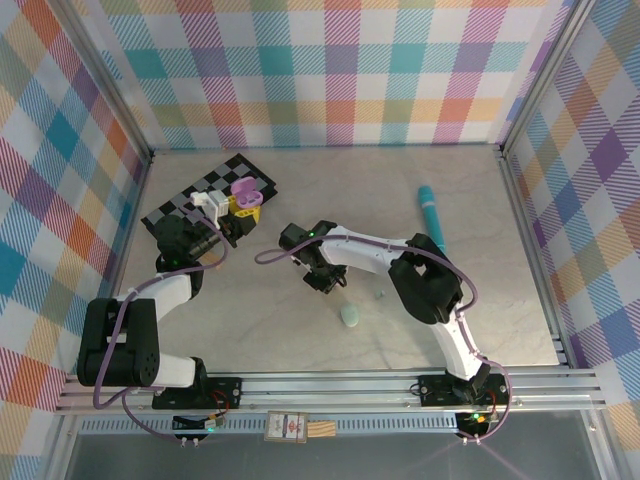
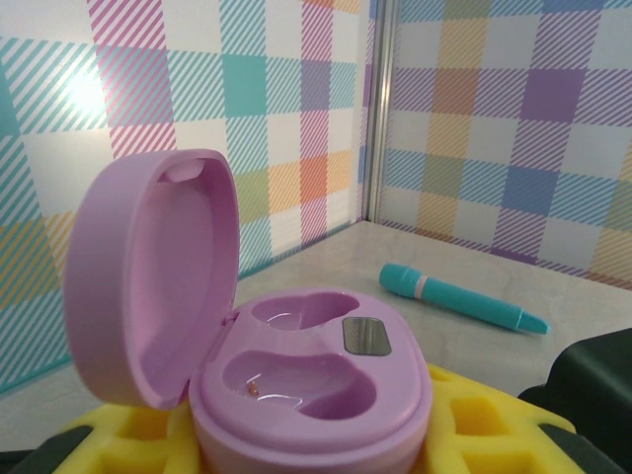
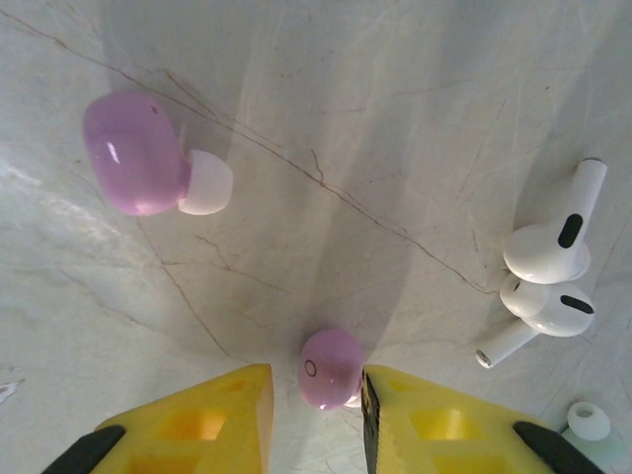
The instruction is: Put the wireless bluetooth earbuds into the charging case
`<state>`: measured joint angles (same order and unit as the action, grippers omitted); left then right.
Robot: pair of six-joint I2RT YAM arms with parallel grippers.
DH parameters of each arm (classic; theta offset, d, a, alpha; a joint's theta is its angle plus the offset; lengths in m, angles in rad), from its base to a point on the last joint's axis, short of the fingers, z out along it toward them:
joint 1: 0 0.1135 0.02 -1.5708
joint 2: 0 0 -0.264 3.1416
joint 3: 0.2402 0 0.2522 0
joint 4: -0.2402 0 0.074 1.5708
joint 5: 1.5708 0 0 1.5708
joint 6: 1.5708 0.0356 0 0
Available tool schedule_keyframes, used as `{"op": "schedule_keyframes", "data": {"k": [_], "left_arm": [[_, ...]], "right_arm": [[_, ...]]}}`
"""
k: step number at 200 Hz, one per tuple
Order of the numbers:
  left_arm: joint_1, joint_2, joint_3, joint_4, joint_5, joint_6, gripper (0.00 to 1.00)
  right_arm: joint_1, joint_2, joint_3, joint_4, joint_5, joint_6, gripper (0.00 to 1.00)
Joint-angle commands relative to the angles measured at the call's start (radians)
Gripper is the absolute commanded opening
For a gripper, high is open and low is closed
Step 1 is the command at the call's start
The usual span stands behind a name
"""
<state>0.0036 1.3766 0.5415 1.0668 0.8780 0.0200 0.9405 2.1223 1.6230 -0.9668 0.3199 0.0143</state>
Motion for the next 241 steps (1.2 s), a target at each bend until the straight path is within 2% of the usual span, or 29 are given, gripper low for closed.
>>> {"op": "schedule_keyframes", "data": {"k": [1,120,157,177,241], "left_arm": [[0.012,-0.026,0.015,0.02,0.014,0.026,0.23],[0.012,-0.036,0.012,0.015,0.017,0.028,0.23],[0.013,-0.038,0.013,0.012,0.018,0.028,0.23],[0.012,-0.04,0.012,0.012,0.019,0.029,0.23],[0.012,-0.042,0.009,0.009,0.009,0.032,0.23]], "right_arm": [[0.009,0.022,0.03,-0.039,0.019,-0.004,0.3],[0.02,0.065,0.043,-0.051,0.063,-0.003,0.28],[0.018,0.058,0.04,-0.052,0.061,-0.004,0.23],[0.018,0.046,0.041,-0.043,0.048,0.002,0.19],[-0.04,-0.101,-0.051,0.061,-0.09,0.046,0.21]]}}
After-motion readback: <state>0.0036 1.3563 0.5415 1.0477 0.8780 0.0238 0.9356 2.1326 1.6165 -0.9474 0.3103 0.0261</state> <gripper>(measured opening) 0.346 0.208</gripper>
